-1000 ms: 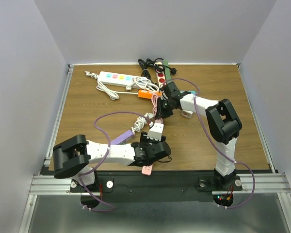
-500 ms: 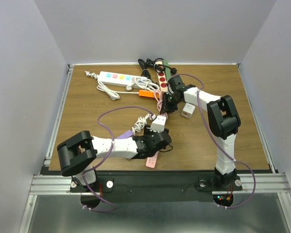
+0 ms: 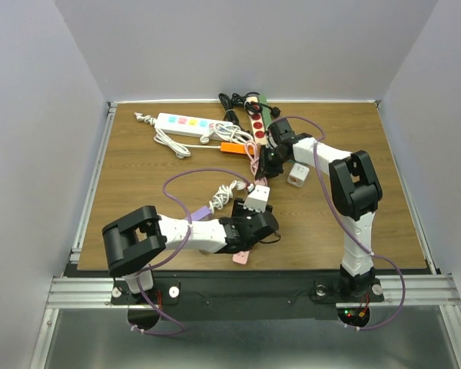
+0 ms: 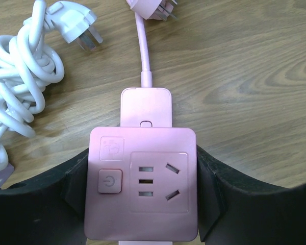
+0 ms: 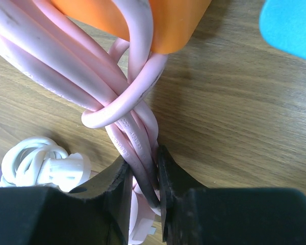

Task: Insert the plug

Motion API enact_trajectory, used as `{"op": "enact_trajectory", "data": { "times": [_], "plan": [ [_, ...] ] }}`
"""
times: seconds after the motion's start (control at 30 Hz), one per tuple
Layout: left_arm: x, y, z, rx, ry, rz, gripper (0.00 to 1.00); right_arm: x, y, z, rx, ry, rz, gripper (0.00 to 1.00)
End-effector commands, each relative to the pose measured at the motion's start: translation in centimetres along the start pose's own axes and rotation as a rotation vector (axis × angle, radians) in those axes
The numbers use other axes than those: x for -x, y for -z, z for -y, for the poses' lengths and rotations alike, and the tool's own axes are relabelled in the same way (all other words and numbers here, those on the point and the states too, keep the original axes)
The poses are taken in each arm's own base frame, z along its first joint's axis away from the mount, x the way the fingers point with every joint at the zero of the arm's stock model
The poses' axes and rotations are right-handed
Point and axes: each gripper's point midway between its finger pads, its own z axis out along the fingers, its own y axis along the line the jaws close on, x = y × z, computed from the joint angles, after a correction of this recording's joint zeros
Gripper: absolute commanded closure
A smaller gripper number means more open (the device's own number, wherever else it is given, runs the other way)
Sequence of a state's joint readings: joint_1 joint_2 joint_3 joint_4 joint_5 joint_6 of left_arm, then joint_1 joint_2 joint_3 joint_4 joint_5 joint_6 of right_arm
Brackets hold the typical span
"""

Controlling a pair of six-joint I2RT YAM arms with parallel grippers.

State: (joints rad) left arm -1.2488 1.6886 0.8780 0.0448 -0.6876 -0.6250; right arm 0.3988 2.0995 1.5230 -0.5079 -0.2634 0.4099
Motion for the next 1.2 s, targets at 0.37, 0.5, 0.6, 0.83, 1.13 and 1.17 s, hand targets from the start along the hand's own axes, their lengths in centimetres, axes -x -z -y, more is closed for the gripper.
{"op": "enact_trajectory", "data": {
  "times": [0.37, 0.5, 0.6, 0.83, 1.13, 1.17],
  "plan": [
    [-16.9, 5.1, 0.7, -0.16, -0.03, -0.506, 1.0, 13.3, 3.8, 8.3, -0.254, -0.076, 0.501, 1.0],
    [-17.2, 5.0, 1.5, -0.171, -0.079, -0.518, 1.0, 13.5, 3.9, 8.1, -0.247, -0.078, 0.506, 0.99],
    [-18.0, 4.6, 1.6, -0.176, -0.117, -0.538, 1.0, 13.4, 4.1, 7.9, -0.241, -0.079, 0.507, 1.0],
    [-17.7, 3.7, 1.2, -0.266, -0.075, -0.554, 1.0, 13.5, 3.6, 7.8, -0.229, -0.074, 0.496, 1.0],
    [-16.3, 1.9, 0.2, -0.203, -0.083, -0.558, 1.0, 13.7, 5.4, 5.9, -0.158, -0.05, 0.504, 0.62],
    [-16.0, 1.6, 0.0, -0.194, -0.091, -0.549, 1.0, 13.6, 5.7, 5.7, -0.157, -0.043, 0.503, 0.54]
  ]
}}
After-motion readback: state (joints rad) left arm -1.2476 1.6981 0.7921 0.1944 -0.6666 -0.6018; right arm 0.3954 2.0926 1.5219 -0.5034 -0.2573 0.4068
